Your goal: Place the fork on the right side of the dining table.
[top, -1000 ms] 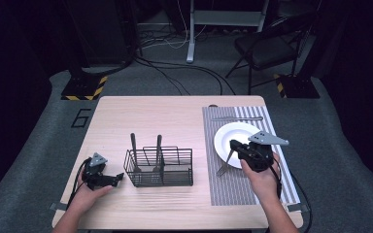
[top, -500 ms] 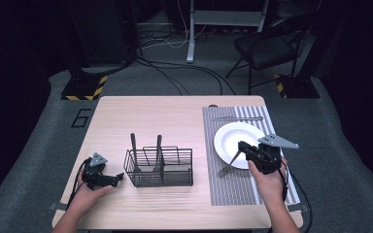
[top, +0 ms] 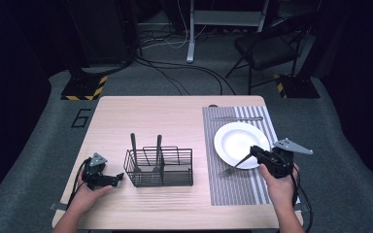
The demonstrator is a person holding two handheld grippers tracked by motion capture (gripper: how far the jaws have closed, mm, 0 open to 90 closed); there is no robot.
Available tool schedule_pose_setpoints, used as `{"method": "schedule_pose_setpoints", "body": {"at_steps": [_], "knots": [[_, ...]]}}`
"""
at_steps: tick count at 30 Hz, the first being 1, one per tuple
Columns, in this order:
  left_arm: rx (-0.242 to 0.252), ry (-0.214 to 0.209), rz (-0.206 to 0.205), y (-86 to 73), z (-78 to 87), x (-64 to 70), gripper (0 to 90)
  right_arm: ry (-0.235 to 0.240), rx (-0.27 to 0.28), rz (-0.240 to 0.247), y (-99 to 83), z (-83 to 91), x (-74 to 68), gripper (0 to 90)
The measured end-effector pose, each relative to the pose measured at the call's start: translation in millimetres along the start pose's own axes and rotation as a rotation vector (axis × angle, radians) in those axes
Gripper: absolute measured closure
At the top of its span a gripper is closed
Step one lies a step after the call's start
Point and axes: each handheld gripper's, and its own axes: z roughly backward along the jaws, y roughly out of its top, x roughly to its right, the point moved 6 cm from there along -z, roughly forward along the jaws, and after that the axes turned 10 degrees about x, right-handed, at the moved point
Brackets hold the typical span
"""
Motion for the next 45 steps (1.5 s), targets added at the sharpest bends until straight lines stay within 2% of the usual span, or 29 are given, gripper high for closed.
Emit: {"method": "schedule_pose_setpoints", "body": {"at_steps": [11,16,20,31,39,45], "knots": [[0.000,0.000,0.000,0.0,0.0,0.0,0.2,-0.033,-0.012,-0.077,-18.0,7.4,28.1,79.2],[0.000,0.001,-0.002,0.0,0.1,-0.2,0.2,-0.036,-0.013,-0.143,-28.9,9.0,42.3,78.6],[0.000,0.000,0.001,0.0,0.0,0.0,0.2,-0.039,-0.018,-0.177,-36.7,10.9,50.4,77.8],[0.000,0.000,0.000,0.0,0.0,0.1,0.2,-0.071,-0.022,-0.200,-52.7,12.2,64.5,74.8],[0.000,0.000,0.000,0.0,0.0,0.0,0.2,-0.090,-0.041,-0.249,-64.3,10.6,75.8,73.0],[0.000,0.000,0.000,0.0,0.0,0.0,0.2,-0.098,-0.051,-0.264,-69.8,9.0,80.9,71.7]]}}
